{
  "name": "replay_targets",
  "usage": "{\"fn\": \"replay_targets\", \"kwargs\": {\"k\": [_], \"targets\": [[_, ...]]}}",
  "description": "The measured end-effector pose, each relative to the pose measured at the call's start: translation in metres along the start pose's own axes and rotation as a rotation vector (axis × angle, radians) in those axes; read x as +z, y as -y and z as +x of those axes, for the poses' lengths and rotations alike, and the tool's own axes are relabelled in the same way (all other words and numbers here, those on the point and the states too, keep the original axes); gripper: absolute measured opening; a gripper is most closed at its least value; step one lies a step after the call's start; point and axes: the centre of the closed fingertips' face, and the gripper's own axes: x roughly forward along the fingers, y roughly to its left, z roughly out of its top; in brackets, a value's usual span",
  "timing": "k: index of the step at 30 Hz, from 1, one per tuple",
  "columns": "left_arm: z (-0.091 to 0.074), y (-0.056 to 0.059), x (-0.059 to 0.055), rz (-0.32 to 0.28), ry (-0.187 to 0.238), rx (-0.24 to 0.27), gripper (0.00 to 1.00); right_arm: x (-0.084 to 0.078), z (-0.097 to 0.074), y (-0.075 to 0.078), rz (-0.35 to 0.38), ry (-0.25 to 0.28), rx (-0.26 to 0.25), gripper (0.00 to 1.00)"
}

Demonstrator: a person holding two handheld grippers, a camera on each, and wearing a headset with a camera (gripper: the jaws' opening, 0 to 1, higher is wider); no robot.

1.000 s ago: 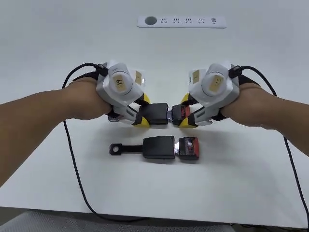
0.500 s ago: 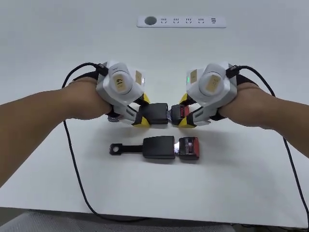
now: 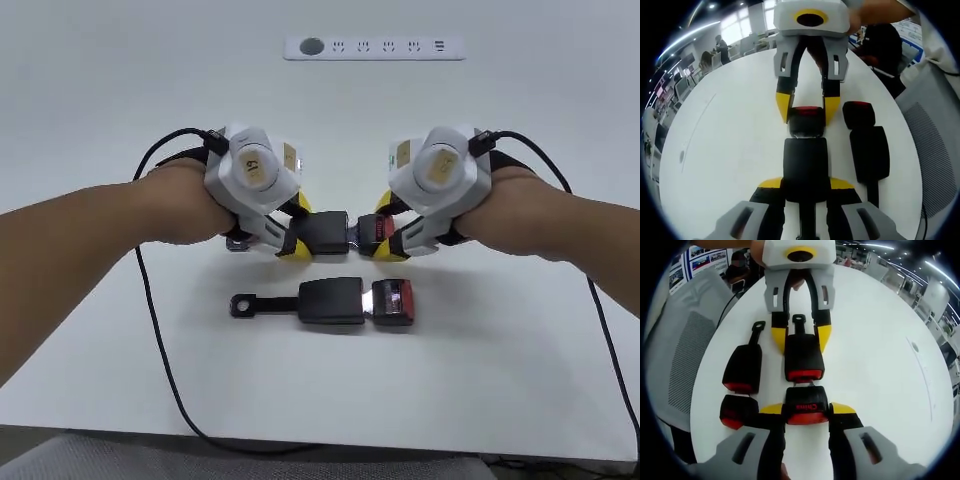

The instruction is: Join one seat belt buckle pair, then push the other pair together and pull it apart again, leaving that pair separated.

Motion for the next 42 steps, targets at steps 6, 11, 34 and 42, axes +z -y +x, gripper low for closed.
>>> {"fn": "replay_targets", "kwargs": {"k": [6, 11, 34, 42], "targets": [[0.0, 0.0, 0.0, 0.0, 0.0, 0.001, 0.31, -0.011, -0.008, 0.001, 0.018, 0.012, -0.007, 0.32], [0.0, 0.0, 0.0, -0.001, -0.005, -0.001, 0.32, -0.009, -0.007, -0.001, -0.001, 0.017, -0.03, 0.33], [0.002, 0.002, 0.002, -0.001, -0.021, 0.003, 0.32, -0.088, -0.053, 0.004, 0.05, -0.041, -0.068, 0.34], [0.001, 0.001, 0.001, 0.006, -0.018, 0.004, 0.32, -0.101, -0.059, 0.005, 0.092, -0.04, -0.061, 0.34]]}}
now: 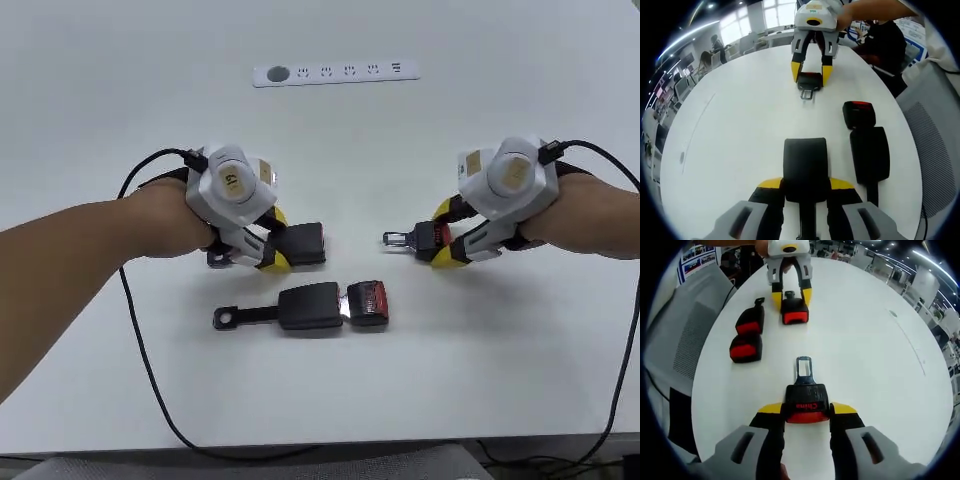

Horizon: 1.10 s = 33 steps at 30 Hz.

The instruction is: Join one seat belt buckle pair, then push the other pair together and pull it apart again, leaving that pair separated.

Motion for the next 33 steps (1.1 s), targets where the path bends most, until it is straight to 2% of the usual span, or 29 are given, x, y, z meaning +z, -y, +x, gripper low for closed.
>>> {"fn": "replay_targets", "kwargs": {"k": [12, 14, 15, 16, 17, 18, 20, 22, 24, 25, 26, 27, 30, 33], "targets": [[0.0, 0.001, 0.003, 0.022, -0.015, 0.002, 0.33, 0.002, 0.001, 0.001, 0.004, -0.015, -0.011, 0.38], [-0.001, 0.001, 0.005, 0.065, -0.024, 0.013, 0.34, 0.003, 0.0, 0.0, 0.014, -0.022, -0.024, 0.39], [-0.001, 0.001, 0.006, 0.059, -0.025, 0.014, 0.35, 0.002, 0.0, 0.003, 0.025, -0.024, -0.033, 0.4], [-0.001, -0.004, 0.003, 0.026, -0.036, 0.029, 0.37, 0.001, -0.001, 0.005, 0.03, -0.025, -0.044, 0.42], [-0.001, -0.006, 0.003, 0.024, -0.04, 0.04, 0.41, 0.001, -0.002, 0.006, 0.026, -0.029, -0.061, 0.43], [-0.002, -0.006, 0.003, 0.028, -0.047, 0.043, 0.47, 0.001, -0.003, 0.006, 0.026, -0.029, -0.069, 0.44], [-0.008, -0.001, 0.006, 0.029, -0.057, 0.051, 0.51, 0.005, -0.01, 0.005, 0.048, -0.01, -0.088, 0.45], [-0.014, 0.0, 0.01, -0.006, -0.026, 0.058, 0.52, 0.009, -0.016, 0.005, 0.072, 0.015, -0.102, 0.45], [-0.023, 0.0, 0.013, -0.028, -0.007, 0.087, 0.55, 0.013, -0.023, 0.003, 0.087, 0.045, -0.118, 0.48], [-0.027, 0.002, 0.013, -0.034, -0.006, 0.096, 0.56, 0.016, -0.027, 0.0, 0.098, 0.06, -0.123, 0.5], [-0.028, -0.003, 0.006, -0.049, 0.001, 0.109, 0.58, 0.021, -0.031, -0.004, 0.111, 0.091, -0.127, 0.53], [-0.031, -0.003, 0.006, -0.057, 0.01, 0.123, 0.59, 0.024, -0.033, -0.008, 0.113, 0.102, -0.131, 0.55], [-0.045, 0.009, 0.013, -0.117, 0.063, 0.158, 0.62, 0.029, -0.041, -0.024, 0.12, 0.115, -0.132, 0.55], [-0.056, 0.019, 0.015, -0.152, 0.092, 0.177, 0.67, 0.032, -0.045, -0.034, 0.139, 0.135, -0.14, 0.57]]}}
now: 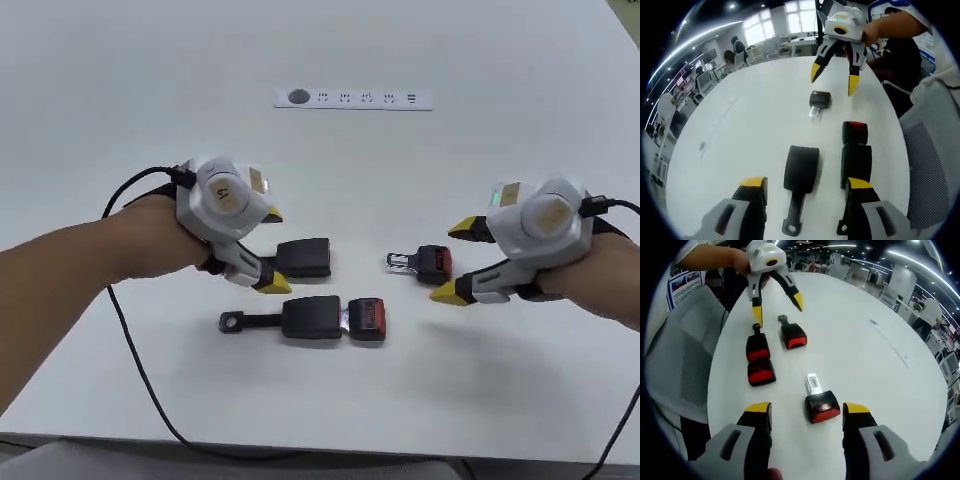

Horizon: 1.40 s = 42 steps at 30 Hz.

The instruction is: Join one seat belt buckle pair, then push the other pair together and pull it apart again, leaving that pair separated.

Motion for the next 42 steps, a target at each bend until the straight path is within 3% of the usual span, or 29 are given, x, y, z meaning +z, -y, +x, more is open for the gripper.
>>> {"fn": "replay_targets", "kwargs": {"k": [3, 6, 14, 17, 24, 29, 31, 36, 38, 39, 42], "targets": [[-0.009, 0.005, -0.002, -0.067, 0.035, 0.04, 0.76, 0.003, -0.003, -0.008, 0.036, 0.031, -0.007, 0.6], [-0.018, 0.014, -0.007, -0.133, 0.069, 0.04, 0.78, 0.005, -0.006, -0.018, 0.061, 0.047, -0.019, 0.62], [-0.042, 0.041, -0.036, -0.195, 0.079, 0.077, 0.81, 0.003, -0.017, -0.037, 0.135, 0.089, -0.041, 0.66], [-0.052, 0.049, -0.036, -0.24, 0.102, 0.099, 0.81, 0.0, -0.02, -0.045, 0.148, 0.091, -0.046, 0.67], [-0.067, 0.05, -0.054, -0.327, 0.141, 0.147, 0.83, -0.008, -0.03, -0.053, 0.216, 0.108, -0.079, 0.73], [-0.077, 0.047, -0.069, -0.395, 0.155, 0.168, 0.87, -0.002, -0.038, -0.068, 0.217, 0.126, -0.079, 0.78], [-0.082, 0.051, -0.068, -0.45, 0.178, 0.164, 0.9, -0.002, -0.038, -0.067, 0.238, 0.137, -0.084, 0.79], [-0.086, 0.057, -0.081, -0.468, 0.172, 0.172, 0.94, 0.003, -0.042, -0.069, 0.26, 0.146, -0.1, 0.85], [-0.087, 0.062, -0.08, -0.478, 0.171, 0.178, 0.95, 0.005, -0.042, -0.07, 0.252, 0.147, -0.113, 0.93], [-0.086, 0.06, -0.088, -0.479, 0.165, 0.182, 0.97, 0.008, -0.042, -0.069, 0.242, 0.151, -0.125, 0.96], [-0.088, 0.061, -0.092, -0.477, 0.169, 0.189, 1.0, 0.011, -0.044, -0.067, 0.249, 0.151, -0.144, 1.0]]}}
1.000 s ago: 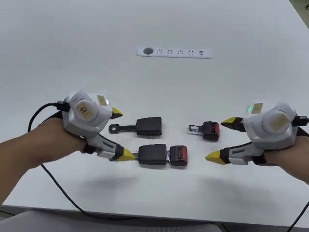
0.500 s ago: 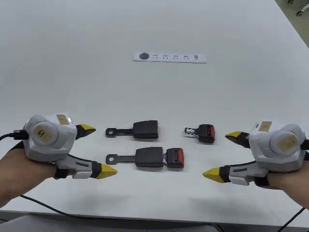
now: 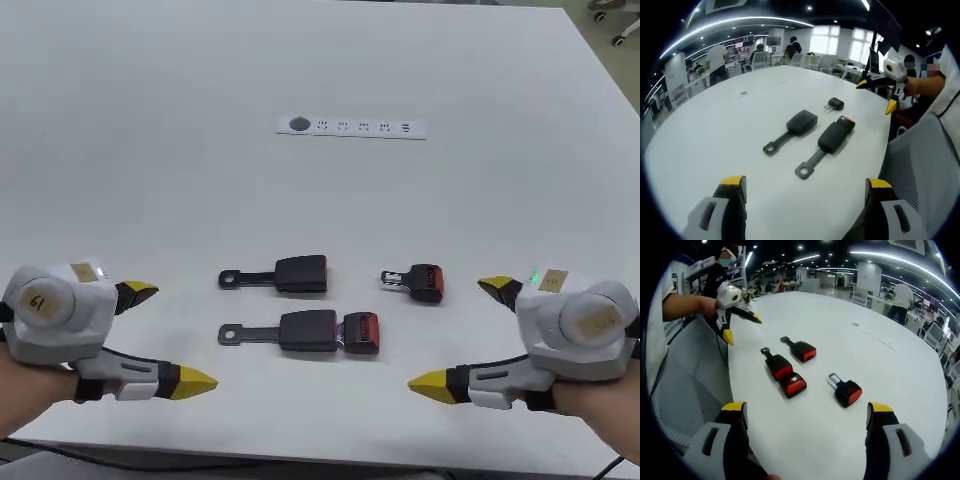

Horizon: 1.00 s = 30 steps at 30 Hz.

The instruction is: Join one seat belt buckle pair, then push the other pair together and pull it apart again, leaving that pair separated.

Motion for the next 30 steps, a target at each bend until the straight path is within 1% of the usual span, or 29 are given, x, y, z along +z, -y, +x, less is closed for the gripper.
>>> {"fn": "replay_targets", "kwargs": {"k": [1, 2, 3, 5, 7, 8, 9, 11, 14, 15, 16, 17, 20, 22, 24, 25, 27, 30], "targets": [[0.0, -0.003, -0.002, -0.008, 0.01, 0.001, 1.0, 0.0, 0.0, 0.0, 0.001, 0.0, -0.002, 1.0], [-0.001, -0.002, 0.0, -0.014, 0.016, 0.003, 1.0, 0.001, -0.001, 0.001, 0.004, 0.004, -0.005, 1.0], [-0.003, 0.004, 0.004, -0.017, 0.02, 0.007, 1.0, 0.001, -0.001, 0.0, 0.009, 0.004, -0.005, 1.0], [-0.004, 0.003, 0.004, -0.02, 0.028, 0.011, 1.0, 0.0, 0.0, 0.0, 0.014, 0.002, -0.006, 1.0], [-0.004, 0.006, 0.007, -0.031, 0.037, 0.014, 1.0, -0.002, -0.001, 0.0, 0.022, 0.0, -0.01, 1.0], [-0.005, 0.005, 0.007, -0.035, 0.042, 0.017, 1.0, -0.003, -0.001, 0.0, 0.029, 0.0, -0.011, 1.0], [-0.005, 0.002, 0.005, -0.036, 0.044, 0.021, 1.0, -0.004, -0.001, -0.001, 0.036, 0.0, -0.01, 1.0], [-0.005, 0.003, 0.006, -0.036, 0.045, 0.025, 1.0, -0.005, -0.002, -0.001, 0.044, 0.003, -0.013, 1.0], [-0.005, 0.001, 0.004, -0.039, 0.049, 0.022, 1.0, -0.006, -0.004, -0.001, 0.056, 0.005, -0.015, 1.0], [-0.006, 0.006, 0.007, -0.037, 0.048, 0.02, 1.0, -0.006, -0.004, -0.001, 0.056, 0.006, -0.017, 1.0], [-0.006, 0.006, 0.007, -0.037, 0.047, 0.02, 1.0, -0.007, -0.004, -0.001, 0.058, 0.005, -0.017, 1.0], [-0.006, 0.004, 0.005, -0.039, 0.047, 0.022, 1.0, -0.007, -0.004, -0.001, 0.059, 0.006, -0.017, 1.0], [-0.006, 0.003, 0.004, -0.046, 0.047, 0.023, 1.0, -0.007, -0.005, -0.002, 0.062, 0.006, -0.018, 1.0], [-0.005, 0.001, 0.005, -0.03, 0.056, 0.035, 1.0, -0.005, -0.005, -0.003, 0.064, 0.011, -0.017, 1.0], [-0.005, -0.001, 0.005, -0.022, 0.061, 0.035, 1.0, -0.005, -0.004, -0.004, 0.064, 0.01, -0.014, 1.0], [-0.005, 0.004, 0.007, -0.02, 0.057, 0.034, 1.0, -0.005, -0.004, -0.005, 0.063, 0.01, -0.012, 1.0], [-0.004, 0.006, 0.006, -0.021, 0.054, 0.03, 1.0, -0.005, -0.003, -0.006, 0.067, 0.011, -0.01, 1.0], [-0.006, 0.01, 0.008, -0.023, 0.054, 0.029, 1.0, -0.005, -0.003, -0.006, 0.068, 0.011, -0.01, 1.0]]}}
